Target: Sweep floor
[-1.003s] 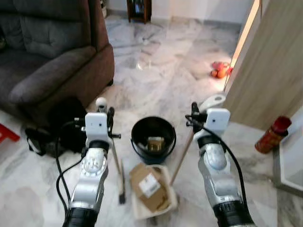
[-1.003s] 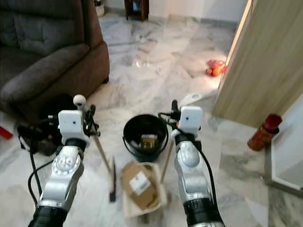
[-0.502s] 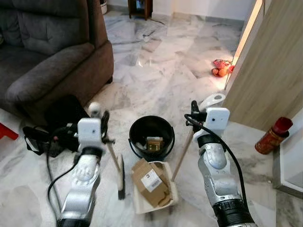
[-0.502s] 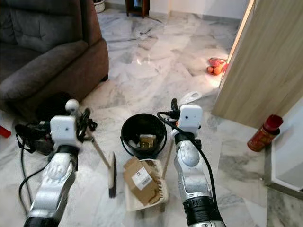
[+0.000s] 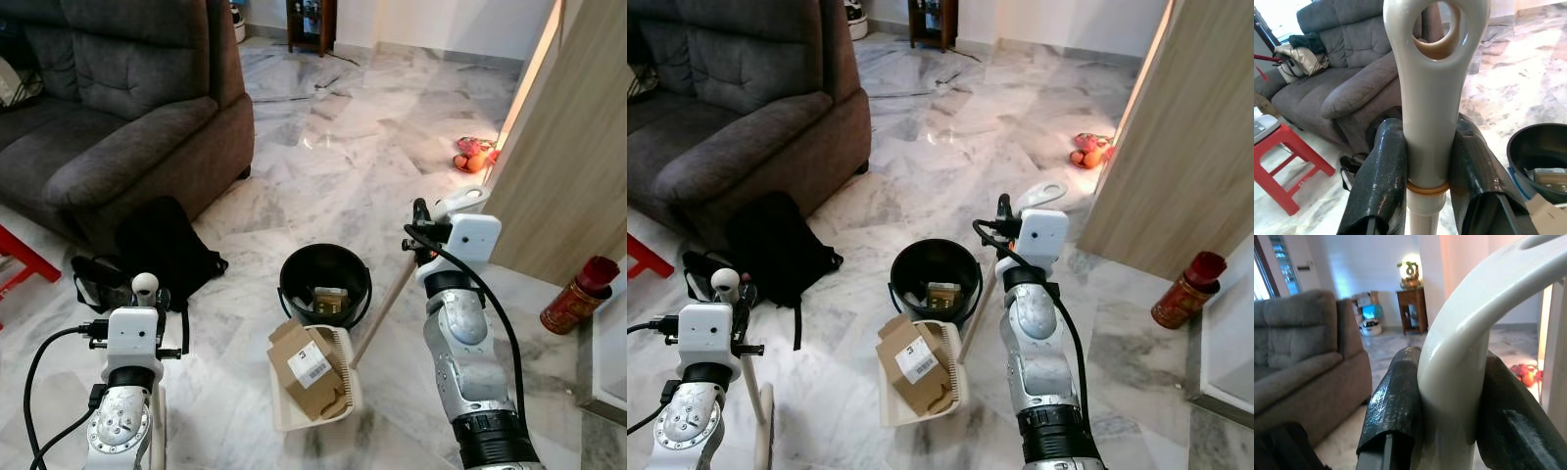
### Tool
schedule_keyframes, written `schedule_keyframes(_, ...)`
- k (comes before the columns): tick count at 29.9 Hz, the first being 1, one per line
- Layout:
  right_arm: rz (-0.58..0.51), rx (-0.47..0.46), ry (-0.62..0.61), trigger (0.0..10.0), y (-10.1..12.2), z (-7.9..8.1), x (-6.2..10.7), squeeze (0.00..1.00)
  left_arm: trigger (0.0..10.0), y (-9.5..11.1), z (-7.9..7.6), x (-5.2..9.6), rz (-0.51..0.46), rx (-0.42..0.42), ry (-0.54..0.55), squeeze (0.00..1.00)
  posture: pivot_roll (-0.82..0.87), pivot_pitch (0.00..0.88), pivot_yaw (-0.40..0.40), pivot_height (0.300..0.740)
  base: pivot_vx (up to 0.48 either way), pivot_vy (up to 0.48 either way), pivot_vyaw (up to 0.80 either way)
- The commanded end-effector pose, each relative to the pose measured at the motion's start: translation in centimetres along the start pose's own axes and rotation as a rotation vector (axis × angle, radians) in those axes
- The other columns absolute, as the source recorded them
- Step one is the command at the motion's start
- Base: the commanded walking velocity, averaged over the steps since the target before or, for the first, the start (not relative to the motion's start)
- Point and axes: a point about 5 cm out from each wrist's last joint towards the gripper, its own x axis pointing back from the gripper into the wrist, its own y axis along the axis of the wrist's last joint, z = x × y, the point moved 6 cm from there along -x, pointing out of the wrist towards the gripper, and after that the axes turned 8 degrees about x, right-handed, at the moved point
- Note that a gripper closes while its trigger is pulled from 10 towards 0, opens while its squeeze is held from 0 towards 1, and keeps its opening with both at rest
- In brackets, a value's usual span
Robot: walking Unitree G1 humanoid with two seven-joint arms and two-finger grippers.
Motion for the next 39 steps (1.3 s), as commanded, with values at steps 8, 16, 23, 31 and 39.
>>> schedule_keyframes(8,-0.168,-0.042,0.021,10.0,5.9,-0.1,-0.9,0.00,10.0,1.1,-0.5,-0.7,-0.054,-0.002,-0.007,0.00,0.11,0.116,0.040,0.740,0.000,0.000,0.00)
schedule_keyframes(16,-0.166,-0.018,0.006,10.0,6.4,-1.2,-0.5,0.00,10.0,1.2,-0.9,-0.7,-0.056,0.006,-0.015,0.00,0.11,0.117,0.044,0.740,0.000,0.000,0.00)
schedule_keyframes(23,-0.264,-0.018,-0.007,10.0,10.5,-1.7,-0.7,0.00,10.0,1.2,-1.1,-0.9,-0.057,0.011,-0.022,0.00,0.10,0.117,0.049,0.740,0.000,0.000,0.00)
schedule_keyframes(31,-0.362,-0.065,0.008,10.0,14.8,-0.9,-1.0,0.00,10.0,1.7,-1.7,-1.1,-0.071,0.023,-0.032,0.00,0.11,0.112,0.051,0.740,0.000,0.000,0.00)
schedule_keyframes(39,-0.351,-0.100,-0.005,10.0,15.0,-0.9,-1.2,0.00,10.0,2.1,-2.5,-1.2,-0.093,0.043,-0.046,0.00,0.10,0.110,0.047,0.740,0.000,0.000,0.00)
